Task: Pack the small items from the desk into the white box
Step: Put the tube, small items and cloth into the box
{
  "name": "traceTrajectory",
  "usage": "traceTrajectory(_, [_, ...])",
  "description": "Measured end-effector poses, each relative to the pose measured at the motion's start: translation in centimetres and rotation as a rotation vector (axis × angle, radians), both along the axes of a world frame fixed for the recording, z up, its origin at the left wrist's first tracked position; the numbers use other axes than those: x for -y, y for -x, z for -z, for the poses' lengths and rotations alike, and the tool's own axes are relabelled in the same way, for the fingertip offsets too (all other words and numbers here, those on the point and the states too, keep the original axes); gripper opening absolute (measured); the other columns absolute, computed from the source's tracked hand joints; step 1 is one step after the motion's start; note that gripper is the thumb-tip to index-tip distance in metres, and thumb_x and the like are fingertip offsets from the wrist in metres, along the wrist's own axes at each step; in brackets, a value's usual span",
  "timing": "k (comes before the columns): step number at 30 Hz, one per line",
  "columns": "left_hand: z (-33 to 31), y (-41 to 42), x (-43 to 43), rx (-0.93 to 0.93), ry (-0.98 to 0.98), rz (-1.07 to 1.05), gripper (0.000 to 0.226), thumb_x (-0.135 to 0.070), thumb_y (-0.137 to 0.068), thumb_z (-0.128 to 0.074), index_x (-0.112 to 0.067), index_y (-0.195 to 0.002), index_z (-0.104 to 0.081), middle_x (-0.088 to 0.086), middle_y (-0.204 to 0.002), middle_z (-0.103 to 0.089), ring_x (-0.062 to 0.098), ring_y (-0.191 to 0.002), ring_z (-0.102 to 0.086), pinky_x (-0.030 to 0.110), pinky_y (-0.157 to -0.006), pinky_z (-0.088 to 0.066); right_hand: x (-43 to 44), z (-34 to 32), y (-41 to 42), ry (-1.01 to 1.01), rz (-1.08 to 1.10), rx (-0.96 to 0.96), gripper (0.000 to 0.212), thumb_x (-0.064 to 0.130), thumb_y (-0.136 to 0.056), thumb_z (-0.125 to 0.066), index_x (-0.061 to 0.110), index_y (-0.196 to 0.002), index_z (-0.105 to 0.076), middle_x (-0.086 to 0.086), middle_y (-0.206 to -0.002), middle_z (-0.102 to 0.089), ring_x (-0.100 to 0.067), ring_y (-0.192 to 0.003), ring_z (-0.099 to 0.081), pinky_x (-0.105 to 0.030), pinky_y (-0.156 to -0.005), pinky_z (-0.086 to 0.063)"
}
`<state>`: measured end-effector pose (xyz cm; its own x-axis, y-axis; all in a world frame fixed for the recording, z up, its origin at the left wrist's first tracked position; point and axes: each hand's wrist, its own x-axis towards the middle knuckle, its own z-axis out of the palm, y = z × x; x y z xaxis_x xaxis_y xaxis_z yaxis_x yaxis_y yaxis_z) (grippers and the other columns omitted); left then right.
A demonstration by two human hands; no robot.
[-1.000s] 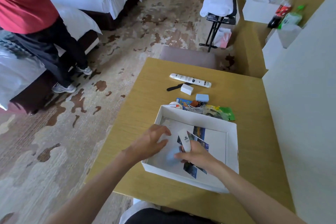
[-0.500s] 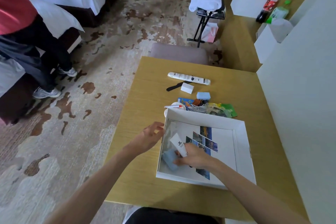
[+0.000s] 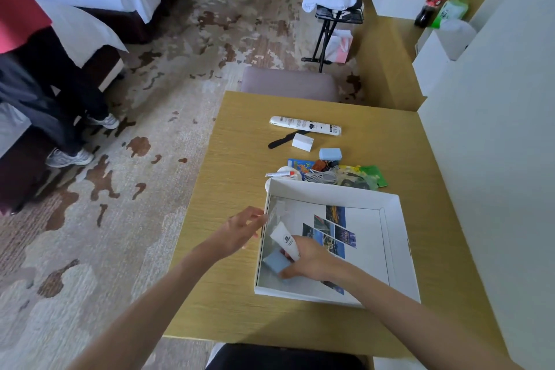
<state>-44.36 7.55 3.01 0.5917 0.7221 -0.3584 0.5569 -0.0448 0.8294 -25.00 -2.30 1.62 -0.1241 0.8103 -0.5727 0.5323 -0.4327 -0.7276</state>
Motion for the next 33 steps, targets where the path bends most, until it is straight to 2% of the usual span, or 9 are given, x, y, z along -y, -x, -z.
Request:
traceTrajectory(4, [-0.2, 0.0, 0.1, -0.011, -0.015, -0.020, 0.051, -0.060, -0.088, -0.040, -0.021, -0.120, -0.051, -0.004, -0.112, -0.056, 0.006, -0.087, -0.065, 0.023, -0.051, -0.051, 0.3, -0.2, -0.9, 0.014, -0.051, 0.033, 0.049, 0.024, -0.071, -0.083, 0.019, -0.114, -0.060, 0.000, -0.111, -0.063, -0.018, -0.104, -0.060, -0.033, -0.090, -0.048])
traceTrajectory(6, [-0.1, -0.1, 0.3, -0.017, -0.018, -0.040, 0.049, -0.057, -0.089, -0.040, -0.021, -0.119, -0.051, -0.003, -0.112, -0.056, 0.005, -0.086, -0.064, 0.023, -0.049, -0.052, 0.4, -0.2, -0.5, 0.043, -0.097, -0.030, 0.041, 0.022, -0.072, -0.084, 0.019, -0.107, -0.064, 0.001, -0.103, -0.065, -0.015, -0.096, -0.062, -0.028, -0.085, -0.050])
traceTrajectory(10, [-0.1, -0.1, 0.8, -0.039, -0.012, -0.054, 0.059, -0.067, -0.083, -0.035, -0.023, -0.120, -0.050, -0.007, -0.106, -0.056, 0.004, -0.086, -0.064, 0.029, -0.052, -0.058, 0.9, -0.1, 0.0, 0.126, -0.111, -0.149, 0.034, 0.019, -0.076, -0.082, 0.017, -0.107, -0.067, 0.007, -0.087, -0.065, -0.002, -0.069, -0.063, -0.017, -0.057, -0.048])
traceTrajectory(14, [-0.4, -0.3, 1.1, -0.056, 0.022, -0.063, 0.051, -0.061, -0.089, -0.036, -0.023, -0.119, -0.051, -0.008, -0.103, -0.056, 0.010, -0.088, -0.064, 0.042, -0.058, -0.061, 1.1, -0.1, -0.5, 0.123, -0.123, -0.145, 0.032, 0.021, -0.079, -0.079, 0.019, -0.109, -0.067, 0.012, -0.091, -0.068, -0.002, -0.073, -0.063, -0.019, -0.059, -0.048])
traceTrajectory(17, [-0.7, -0.6, 1.0, -0.078, -0.034, -0.020, 0.039, -0.048, -0.096, -0.035, -0.020, -0.118, -0.051, -0.006, -0.104, -0.054, 0.007, -0.086, -0.063, 0.044, -0.056, -0.060, 1.0, -0.1, -1.7, -0.011, -0.163, 0.042, 0.027, 0.029, -0.085, -0.071, 0.021, -0.108, -0.061, 0.005, -0.105, -0.068, -0.012, -0.092, -0.064, -0.030, -0.081, -0.052])
traceTrajectory(21, [-1.1, -1.4, 1.0, -0.083, -0.041, -0.097, 0.035, -0.040, -0.098, -0.039, -0.015, -0.121, -0.048, 0.008, -0.113, -0.057, 0.015, -0.086, -0.062, 0.039, -0.056, -0.060, 0.5, 0.5, -4.5, -0.141, -0.195, 0.313, 0.021, 0.025, -0.093, -0.058, 0.017, -0.108, -0.046, -0.009, -0.110, -0.063, -0.020, -0.084, -0.057, -0.028, -0.060, -0.042])
traceTrajectory(26, [-1.4, -2.9, 1.2, -0.147, -0.033, -0.144, 0.037, -0.037, -0.099, -0.038, -0.012, -0.126, -0.044, 0.011, -0.120, -0.057, 0.026, -0.077, -0.062, 0.037, -0.054, -0.057, 0.0, 1.2, -5.6, -0.352, -0.250, 0.478, 0.034, 0.013, -0.089, -0.057, 0.013, -0.123, -0.056, -0.010, -0.115, -0.057, -0.026, -0.105, -0.053, -0.037, -0.081, -0.046])
traceTrajectory(30, [-1.5, -4.7, 1.4, -0.382, -0.167, -0.214, 0.038, -0.034, -0.100, -0.034, -0.009, -0.127, -0.043, 0.019, -0.117, -0.060, 0.037, -0.102, -0.059, 0.044, -0.082, -0.050, 0.4, 1.6, -6.2, -0.455, -0.246, 0.557, 0.044, 0.023, -0.084, -0.065, 0.017, -0.127, -0.058, -0.006, -0.119, -0.054, -0.024, -0.112, -0.048, -0.035, -0.087, -0.043])
traceTrajectory(33, [-1.5, -6.2, 1.1, -0.352, -0.224, -0.256, 0.043, -0.025, -0.100, -0.035, -0.012, -0.141, -0.032, 0.019, -0.132, -0.052, 0.035, -0.118, -0.051, 0.044, -0.097, -0.042, 1.0, 1.2, -7.0, -0.476, -0.232, 0.541, 0.047, 0.027, -0.084, -0.068, 0.019, -0.129, -0.056, -0.003, -0.124, -0.054, -0.023, -0.115, -0.048, -0.037, -0.091, -0.043])
